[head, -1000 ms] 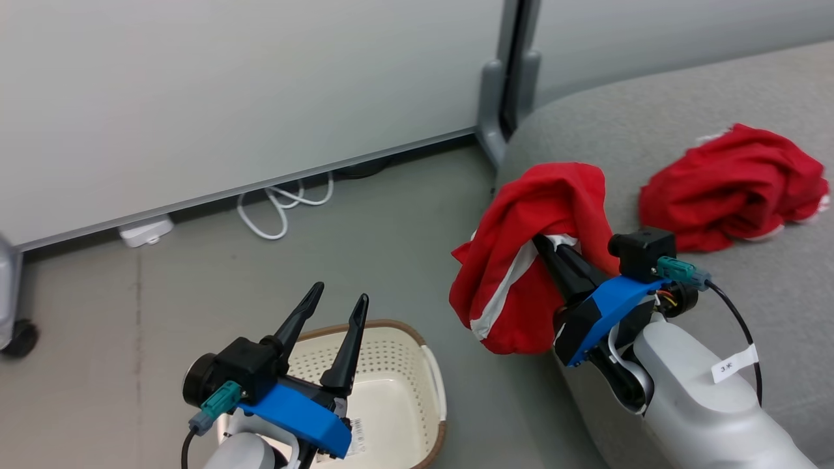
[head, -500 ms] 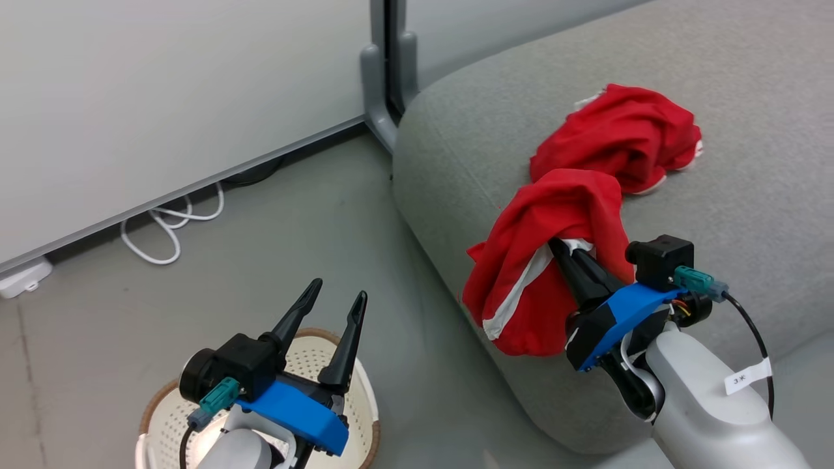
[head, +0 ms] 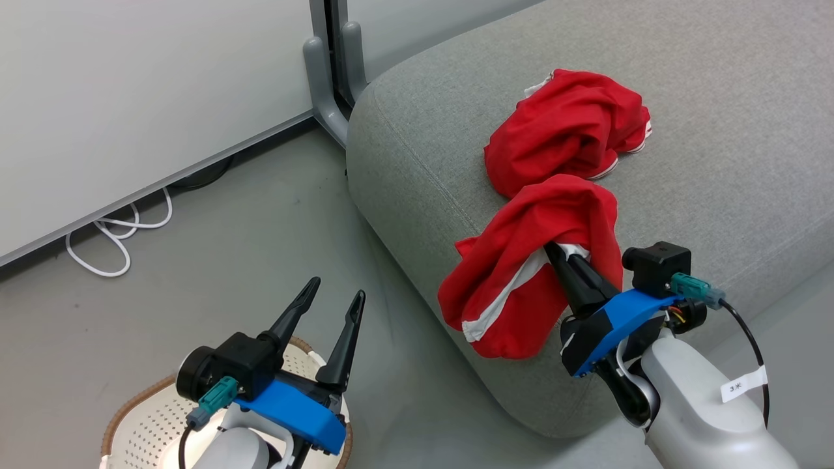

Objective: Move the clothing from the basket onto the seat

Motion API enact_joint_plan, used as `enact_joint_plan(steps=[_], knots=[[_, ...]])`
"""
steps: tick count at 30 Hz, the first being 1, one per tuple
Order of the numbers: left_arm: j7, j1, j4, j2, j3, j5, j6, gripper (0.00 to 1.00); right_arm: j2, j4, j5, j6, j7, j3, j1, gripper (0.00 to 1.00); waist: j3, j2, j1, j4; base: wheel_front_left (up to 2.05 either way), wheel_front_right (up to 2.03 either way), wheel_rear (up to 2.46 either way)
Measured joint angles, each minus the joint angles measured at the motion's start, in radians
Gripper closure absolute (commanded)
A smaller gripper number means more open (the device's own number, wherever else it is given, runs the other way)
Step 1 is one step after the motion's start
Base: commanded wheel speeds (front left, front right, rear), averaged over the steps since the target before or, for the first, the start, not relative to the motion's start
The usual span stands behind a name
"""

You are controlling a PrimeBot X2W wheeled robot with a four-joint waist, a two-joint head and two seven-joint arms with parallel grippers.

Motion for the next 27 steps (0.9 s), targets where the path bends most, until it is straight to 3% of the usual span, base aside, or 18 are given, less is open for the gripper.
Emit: enact_joint_plan(steps=[15,21,27], knots=[[0.0,-0.005,-0.013,0.008,0.003,0.001,0.0,0.0,0.005,-0.004,0.033,0.0,0.045,0.006,-0.079,1.0,0.019,0.0,0.0,0.023,0.0,0.0,0.0],[0.0,-0.035,-0.042,0.02,0.003,0.026,0.0,0.0,-0.082,-0.063,0.074,0.0,0.12,-0.017,-0.238,1.0,0.067,0.0,0.0,0.036,0.0,0.0,0.0],[0.0,-0.084,-0.077,0.048,0.0,0.042,0.0,0.0,-0.143,-0.098,0.121,0.0,0.158,-0.11,-0.376,1.0,0.135,0.0,0.0,0.051,0.0,0.0,0.0]])
